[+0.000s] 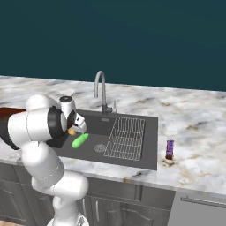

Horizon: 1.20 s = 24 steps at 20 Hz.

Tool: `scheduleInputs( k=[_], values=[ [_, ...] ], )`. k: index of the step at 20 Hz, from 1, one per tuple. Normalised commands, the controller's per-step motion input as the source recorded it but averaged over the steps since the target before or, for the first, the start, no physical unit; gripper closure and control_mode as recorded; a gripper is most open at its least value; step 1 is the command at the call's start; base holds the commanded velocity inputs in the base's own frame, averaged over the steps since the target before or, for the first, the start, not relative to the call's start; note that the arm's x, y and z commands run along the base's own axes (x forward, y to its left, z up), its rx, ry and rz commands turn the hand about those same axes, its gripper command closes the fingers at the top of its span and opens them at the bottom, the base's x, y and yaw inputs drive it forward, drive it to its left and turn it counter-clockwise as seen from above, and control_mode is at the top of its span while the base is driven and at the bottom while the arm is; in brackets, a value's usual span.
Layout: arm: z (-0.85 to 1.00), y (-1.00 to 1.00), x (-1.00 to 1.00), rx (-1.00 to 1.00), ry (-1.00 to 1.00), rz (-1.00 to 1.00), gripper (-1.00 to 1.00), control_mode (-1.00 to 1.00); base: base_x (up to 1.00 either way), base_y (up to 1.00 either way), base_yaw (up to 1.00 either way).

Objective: Pick up all produce items and place them in the sink. Turn on the sink faucet to wash them. Then turn the sink off and put them in the tray.

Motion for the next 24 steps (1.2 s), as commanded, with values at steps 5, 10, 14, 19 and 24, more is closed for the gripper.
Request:
scheduleInputs(
  k=[5, 10, 14, 19, 24],
  values=[
    [-0.38, 0.00, 0.21, -0.03, 0.00, -0.04, 1.00, -1.00, 0.00, 0.00, 0.00],
    [-0.34, 0.00, 0.18, -0.02, 0.00, -0.04, 1.00, -1.00, 0.00, 0.00, 0.00],
    [-0.30, 0.00, 0.19, -0.01, 0.00, -0.04, 1.00, -1.00, 0.00, 0.00, 0.00],
    [-0.24, 0.04, 0.25, 0.00, 0.00, -0.05, 1.00, -1.00, 0.00, 0.00, 0.00],
    [-0.25, 0.10, 0.28, 0.00, 0.00, -0.05, 1.00, -1.00, 0.00, 0.00, 0.00]
  ],
)
